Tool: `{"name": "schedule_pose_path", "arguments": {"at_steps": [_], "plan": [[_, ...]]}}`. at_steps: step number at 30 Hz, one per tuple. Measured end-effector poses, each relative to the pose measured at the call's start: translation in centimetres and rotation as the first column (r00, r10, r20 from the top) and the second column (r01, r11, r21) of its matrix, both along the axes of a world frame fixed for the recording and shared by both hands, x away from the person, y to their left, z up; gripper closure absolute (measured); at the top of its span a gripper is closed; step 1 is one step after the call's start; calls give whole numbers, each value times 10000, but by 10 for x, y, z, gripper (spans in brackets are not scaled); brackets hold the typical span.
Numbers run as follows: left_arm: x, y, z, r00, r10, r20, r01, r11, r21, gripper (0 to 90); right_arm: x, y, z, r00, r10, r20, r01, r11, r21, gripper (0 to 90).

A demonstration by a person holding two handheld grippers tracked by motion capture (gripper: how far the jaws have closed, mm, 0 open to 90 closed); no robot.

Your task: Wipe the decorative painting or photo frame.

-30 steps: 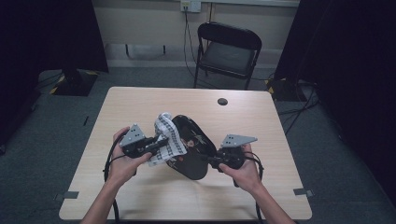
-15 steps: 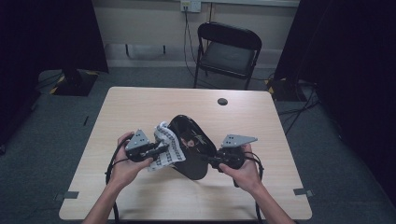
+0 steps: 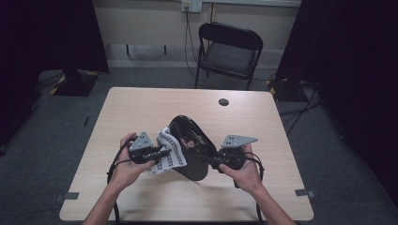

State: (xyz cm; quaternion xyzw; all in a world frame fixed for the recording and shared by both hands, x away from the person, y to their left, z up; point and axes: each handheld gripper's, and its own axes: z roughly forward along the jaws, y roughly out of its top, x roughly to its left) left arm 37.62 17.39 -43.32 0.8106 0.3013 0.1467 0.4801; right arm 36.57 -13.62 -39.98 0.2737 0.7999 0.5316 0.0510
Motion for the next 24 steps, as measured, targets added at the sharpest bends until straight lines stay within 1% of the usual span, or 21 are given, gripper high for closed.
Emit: {"name": "schedule_pose_path", "arguments": {"at_steps": [2,3,4,5,6,7,9,11,12,13,14,16,18,22,23,24], "plan": [[0,0,1,9999,-15,-100,14,9999,-108,786,0,0,0,10000,-6,-19,6,10000,-4,802],[0,1,2,10000,19,-27,-20,9997,-230,787,0,-1,0,10000,6,-4,-6,10000,-4,802],[0,2,5,9999,86,86,-82,9989,-470,787,0,-1,0,10000,15,-1,-15,10000,6,802],[0,3,8,9997,150,191,-139,9982,-591,787,0,-1,0,10000,15,1,-15,10000,3,802],[0,4,12,9989,246,392,-217,9972,-716,786,0,-1,0,10000,27,8,-27,10000,-5,803],[-1,5,16,9976,401,569,-343,9944,-995,786,0,0,0,10000,37,14,-37,10000,-15,804],[-1,8,21,9951,526,840,-406,9895,-1386,785,1,0,0,10000,47,31,-47,10000,-24,805],[-1,12,24,9961,381,793,-273,9908,-1328,785,1,0,0,10000,68,40,-68,10000,-29,809],[-1,13,23,9959,444,795,-331,9899,-1380,785,0,0,0,10000,81,46,-81,10000,-29,810],[-1,15,22,9956,494,791,-391,9911,-1271,785,0,0,0,10000,79,40,-79,10000,-5,810],[0,16,18,9963,546,666,-468,9924,-1138,786,0,1,-1,10000,68,44,-68,10000,5,809],[1,16,12,9972,529,522,-482,9949,-883,786,0,1,0,10000,74,52,-74,10000,-27,809],[2,15,7,9980,509,371,-481,9962,-732,786,0,1,-1,10000,59,20,-59,10000,2,807],[2,12,-3,9996,258,-119,-261,9993,-257,784,0,1,-1,10000,31,8,-31,10000,11,805],[3,11,-4,9998,172,-109,-173,9998,-100,783,1,1,-1,10000,31,2,-31,10000,18,805],[3,10,-3,9998,197,-84,-198,9998,-100,783,1,1,-1,10000,27,-2,-27,10000,29,803]]}}
